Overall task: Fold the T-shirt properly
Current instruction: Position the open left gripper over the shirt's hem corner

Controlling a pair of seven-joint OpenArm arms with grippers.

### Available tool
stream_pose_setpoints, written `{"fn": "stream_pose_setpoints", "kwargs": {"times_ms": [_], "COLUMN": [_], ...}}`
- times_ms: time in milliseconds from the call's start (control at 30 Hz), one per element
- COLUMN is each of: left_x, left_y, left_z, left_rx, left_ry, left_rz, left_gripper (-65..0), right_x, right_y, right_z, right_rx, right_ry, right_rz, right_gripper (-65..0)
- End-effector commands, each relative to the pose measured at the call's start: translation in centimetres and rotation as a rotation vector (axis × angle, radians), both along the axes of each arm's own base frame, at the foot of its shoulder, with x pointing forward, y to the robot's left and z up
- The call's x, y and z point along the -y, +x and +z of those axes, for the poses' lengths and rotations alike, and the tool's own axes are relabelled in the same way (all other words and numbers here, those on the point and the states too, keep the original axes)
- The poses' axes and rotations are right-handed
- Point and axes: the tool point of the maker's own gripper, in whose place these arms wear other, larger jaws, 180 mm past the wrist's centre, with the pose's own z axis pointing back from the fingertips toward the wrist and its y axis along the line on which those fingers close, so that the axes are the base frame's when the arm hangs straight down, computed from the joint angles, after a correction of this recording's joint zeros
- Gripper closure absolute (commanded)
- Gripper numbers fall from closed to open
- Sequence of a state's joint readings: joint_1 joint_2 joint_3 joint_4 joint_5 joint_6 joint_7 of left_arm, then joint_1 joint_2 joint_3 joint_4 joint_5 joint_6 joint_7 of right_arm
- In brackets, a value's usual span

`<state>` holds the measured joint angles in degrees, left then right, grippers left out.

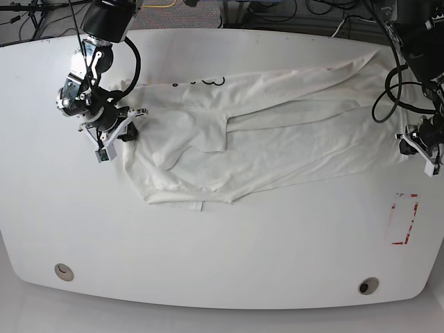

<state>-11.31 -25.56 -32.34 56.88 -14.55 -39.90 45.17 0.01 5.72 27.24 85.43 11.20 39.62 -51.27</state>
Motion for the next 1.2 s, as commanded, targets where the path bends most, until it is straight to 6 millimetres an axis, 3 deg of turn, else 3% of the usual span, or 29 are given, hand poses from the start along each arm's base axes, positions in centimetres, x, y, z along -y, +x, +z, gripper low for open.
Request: {"fn": "stream_pose_setpoints", "kwargs": {"times_ms": [0,200,533,667,1167], "left_x": [-1.0,-0.9,-0.7,-0.9,-0.7], "left_y": [0.7,0.2,0.1,0.2,0.1], "left_z": [2.1,2.7,3.7,5.0,7.0], "left_rx": [0.048,0.048,0.053,0.059,0.091], "left_ry": [0.047,0.086,0.121,0.169,0.239], "left_rz": [-0.010,-0.037,-0.056,-0.071,-0.099], "left_gripper": [-15.1,-24.3,-9.2,-2.5,-1.2], "right_x": [0.6,0.6,0.5,0.5,0.4], "right_y": [-0.2,0.2,0.3,0.5,0.7], "right_z": [0.0,0.4,0.5,0.8,1.1], "right_rx": [-0.024,-0.006,0.000,0.013,0.030], "right_ry": [-0.032,-0.031,-0.031,-0.029,-0.023], "right_rz": [0.013,0.011,0.012,0.010,0.012], "right_gripper": [-0.2,0.0,0.0,0.0,0.0]}}
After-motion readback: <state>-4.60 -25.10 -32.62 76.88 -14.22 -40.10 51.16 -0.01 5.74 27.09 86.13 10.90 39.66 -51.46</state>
